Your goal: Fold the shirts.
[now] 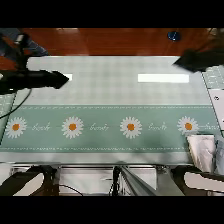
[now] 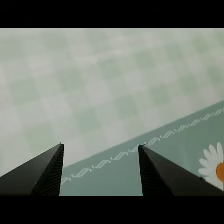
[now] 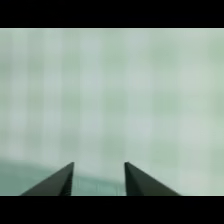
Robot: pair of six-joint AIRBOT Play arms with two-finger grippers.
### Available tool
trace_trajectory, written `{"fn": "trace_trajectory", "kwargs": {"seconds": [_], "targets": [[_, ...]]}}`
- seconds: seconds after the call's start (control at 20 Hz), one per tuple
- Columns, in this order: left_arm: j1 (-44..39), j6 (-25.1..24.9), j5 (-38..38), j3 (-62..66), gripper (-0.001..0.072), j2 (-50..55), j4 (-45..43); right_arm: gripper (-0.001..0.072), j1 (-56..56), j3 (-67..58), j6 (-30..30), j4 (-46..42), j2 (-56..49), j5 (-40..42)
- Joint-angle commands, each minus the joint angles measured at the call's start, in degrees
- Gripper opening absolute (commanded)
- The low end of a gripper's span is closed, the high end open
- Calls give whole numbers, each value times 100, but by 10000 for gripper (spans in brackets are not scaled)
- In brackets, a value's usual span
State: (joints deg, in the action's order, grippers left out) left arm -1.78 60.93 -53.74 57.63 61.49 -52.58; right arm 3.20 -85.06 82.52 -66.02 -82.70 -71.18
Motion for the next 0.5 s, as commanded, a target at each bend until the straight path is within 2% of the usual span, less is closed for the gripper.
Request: {"fn": "trace_trajectory", "kwargs": {"seconds": [0.0, 0.05, 0.1, 0.15, 0.2, 0.25, 0.35, 0.45], "targets": [[-1104, 2028, -107, 76, 550, 382, -2367, 439, -1818, -256, 175, -3440, -494, -1561], [-1355, 2588, -446, 267, 550, 612, -3193, 442, -2031, -256, 175, -4037, -483, -1668], [-1563, 2835, -863, 533, 550, 857, -3790, 445, -2118, -256, 181, -4170, -479, -1740], [-1733, 2872, -1294, 894, 553, 1115, -4197, 462, -2120, -256, 238, -3901, -474, -1755], [-1821, 2876, -1565, 1250, 573, 1322, -4352, 469, -2072, -254, 365, -3445, -461, -1718], [-1829, 2931, -1685, 1600, 682, 1478, -4312, 469, -2013, -254, 437, -2968, -433, -1580], [-1805, 3193, -1661, 2039, 686, 1615, -4245, 469, -2000, -199, 525, -2544, -245, -1123], [-1799, 3174, -1661, 2142, 685, 1646, -4236, 468, -2020, 46, 776, -2765, 114, -553]]}}
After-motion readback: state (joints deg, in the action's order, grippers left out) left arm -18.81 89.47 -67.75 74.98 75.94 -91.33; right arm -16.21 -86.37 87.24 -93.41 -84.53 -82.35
